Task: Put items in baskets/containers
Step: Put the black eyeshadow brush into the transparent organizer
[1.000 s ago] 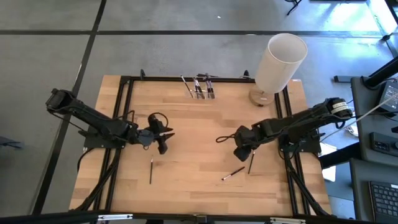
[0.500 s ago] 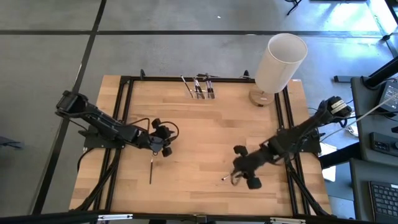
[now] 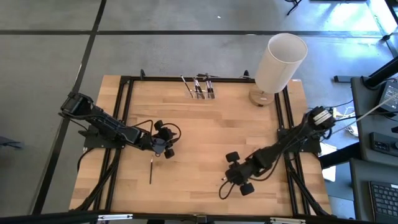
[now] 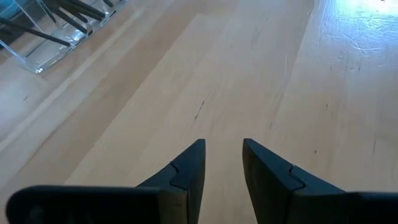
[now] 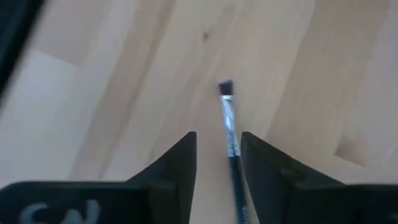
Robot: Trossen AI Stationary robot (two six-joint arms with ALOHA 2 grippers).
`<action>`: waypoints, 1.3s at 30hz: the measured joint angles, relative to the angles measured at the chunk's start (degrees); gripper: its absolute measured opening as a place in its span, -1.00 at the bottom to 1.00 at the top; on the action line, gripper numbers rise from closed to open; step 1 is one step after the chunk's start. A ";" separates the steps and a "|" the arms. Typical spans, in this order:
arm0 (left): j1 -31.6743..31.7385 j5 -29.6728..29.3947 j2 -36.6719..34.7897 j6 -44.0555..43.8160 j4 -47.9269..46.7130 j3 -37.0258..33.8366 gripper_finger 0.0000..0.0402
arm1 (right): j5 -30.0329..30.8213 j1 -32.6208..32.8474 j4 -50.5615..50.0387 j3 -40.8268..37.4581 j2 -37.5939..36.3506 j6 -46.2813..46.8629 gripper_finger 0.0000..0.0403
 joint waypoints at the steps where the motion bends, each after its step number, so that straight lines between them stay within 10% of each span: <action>1: 0.00 0.07 0.00 0.04 -0.02 0.00 -0.49 | 0.93 0.00 -1.23 0.74 0.86 -0.24 -0.33; 9: 0.00 -0.20 0.00 0.09 -0.42 0.00 -0.49 | 0.19 -0.04 -3.64 2.86 6.51 -2.81 -0.27; 20: 0.00 1.15 0.00 0.08 -0.47 0.00 -0.49 | -1.29 -2.25 -4.61 3.39 8.73 1.99 -0.90; 27: 0.00 1.16 -0.02 -0.46 -0.47 0.00 -0.49 | -1.58 -5.65 -9.66 6.84 8.97 6.54 -0.83; 39: -0.22 1.33 -0.02 -1.85 -1.17 0.00 -0.49 | 19.04 -18.09 -4.83 14.92 9.15 -0.62 -0.87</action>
